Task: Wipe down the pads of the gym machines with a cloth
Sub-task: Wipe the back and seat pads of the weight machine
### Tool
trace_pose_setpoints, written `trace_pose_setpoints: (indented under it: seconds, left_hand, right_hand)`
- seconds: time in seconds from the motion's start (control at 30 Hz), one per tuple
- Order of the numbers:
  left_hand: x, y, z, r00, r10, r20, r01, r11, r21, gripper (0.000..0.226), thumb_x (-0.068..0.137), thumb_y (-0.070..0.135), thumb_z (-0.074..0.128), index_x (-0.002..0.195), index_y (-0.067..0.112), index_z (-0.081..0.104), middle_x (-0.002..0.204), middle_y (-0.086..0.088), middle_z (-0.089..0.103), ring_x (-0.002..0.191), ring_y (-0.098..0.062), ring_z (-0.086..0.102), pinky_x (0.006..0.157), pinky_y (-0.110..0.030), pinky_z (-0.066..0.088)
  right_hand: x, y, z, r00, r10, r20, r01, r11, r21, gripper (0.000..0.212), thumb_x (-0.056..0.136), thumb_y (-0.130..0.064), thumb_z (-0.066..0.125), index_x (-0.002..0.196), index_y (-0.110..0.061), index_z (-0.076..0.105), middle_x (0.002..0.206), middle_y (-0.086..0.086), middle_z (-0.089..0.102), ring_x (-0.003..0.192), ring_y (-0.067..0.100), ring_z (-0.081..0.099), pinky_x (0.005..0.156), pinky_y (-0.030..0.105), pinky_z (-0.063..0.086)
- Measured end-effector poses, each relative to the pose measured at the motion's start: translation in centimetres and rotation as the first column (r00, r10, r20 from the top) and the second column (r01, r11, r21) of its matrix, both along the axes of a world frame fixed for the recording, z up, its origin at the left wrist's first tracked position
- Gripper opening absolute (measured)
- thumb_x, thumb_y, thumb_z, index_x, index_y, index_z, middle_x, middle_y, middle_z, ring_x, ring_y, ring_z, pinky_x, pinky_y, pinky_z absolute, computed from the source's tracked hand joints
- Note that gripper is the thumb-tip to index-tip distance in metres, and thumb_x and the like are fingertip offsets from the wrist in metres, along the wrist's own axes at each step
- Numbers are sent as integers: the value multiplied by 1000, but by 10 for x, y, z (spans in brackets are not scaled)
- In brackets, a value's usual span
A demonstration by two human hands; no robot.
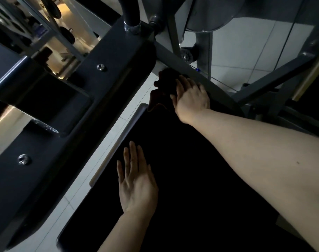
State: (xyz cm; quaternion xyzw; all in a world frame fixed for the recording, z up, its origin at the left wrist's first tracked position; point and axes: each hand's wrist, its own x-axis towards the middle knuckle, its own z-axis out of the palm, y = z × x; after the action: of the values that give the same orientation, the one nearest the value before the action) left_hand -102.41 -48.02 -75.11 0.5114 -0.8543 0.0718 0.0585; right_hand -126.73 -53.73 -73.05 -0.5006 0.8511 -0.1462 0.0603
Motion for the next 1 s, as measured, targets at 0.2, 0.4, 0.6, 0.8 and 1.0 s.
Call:
trace_pose_setpoints:
  seconds: [0.2, 0.4, 0.6, 0.8, 1.0]
  left_hand:
    - [-8, -5, -2, 999, 0, 45, 0, 1000, -16, 69, 93, 46, 24, 146, 2, 30, 157, -10, 17, 143, -27, 21, 114, -38, 4]
    - [-41, -8, 11, 995, 25, 96, -30, 998, 51, 71, 93, 49, 10, 152, 9, -1, 155, -2, -21, 146, -19, -14, 115, -38, -14]
    - [-102, -12, 14, 992, -27, 125, 12, 993, 121, 69, 98, 46, 15, 150, 9, -10, 157, -6, -24, 144, -20, -22, 117, -41, -14]
    - [-102, -14, 9, 992, -22, 122, 7, 993, 119, 71, 95, 48, 10, 150, 9, -11, 157, -5, -23, 144, -19, -21, 117, -41, -12]
    - [-103, -13, 10, 994, -11, 104, -1, 993, 116, 71, 95, 48, 13, 150, 9, -11, 158, -6, -21, 145, -21, -19, 117, -41, -12]
  right_hand:
    - [-4, 36, -13, 998, -62, -7, 62, 998, -10, 57, 101, -41, 22, 151, -14, 17, 158, 4, 19, 145, 20, 15, 119, 40, 7]
    - [-11, 81, -27, 995, -95, -20, 94, 995, -20, 57, 101, -42, 23, 150, -14, 20, 156, 4, 24, 143, 21, 21, 119, 39, 9]
    - [-19, 131, -42, 990, -136, -47, 138, 990, 37, 61, 98, -43, 16, 150, -12, 22, 154, 5, 29, 142, 20, 24, 118, 39, 8]
    - [-31, 191, -64, 978, -204, -38, 206, 976, 65, 68, 93, -45, 14, 142, -7, 41, 141, 9, 49, 131, 25, 43, 115, 44, 22]
    - [-42, 258, -79, 957, -288, -31, 289, 939, 186, 66, 95, -46, 15, 141, -6, 41, 138, 10, 51, 127, 26, 47, 113, 43, 23]
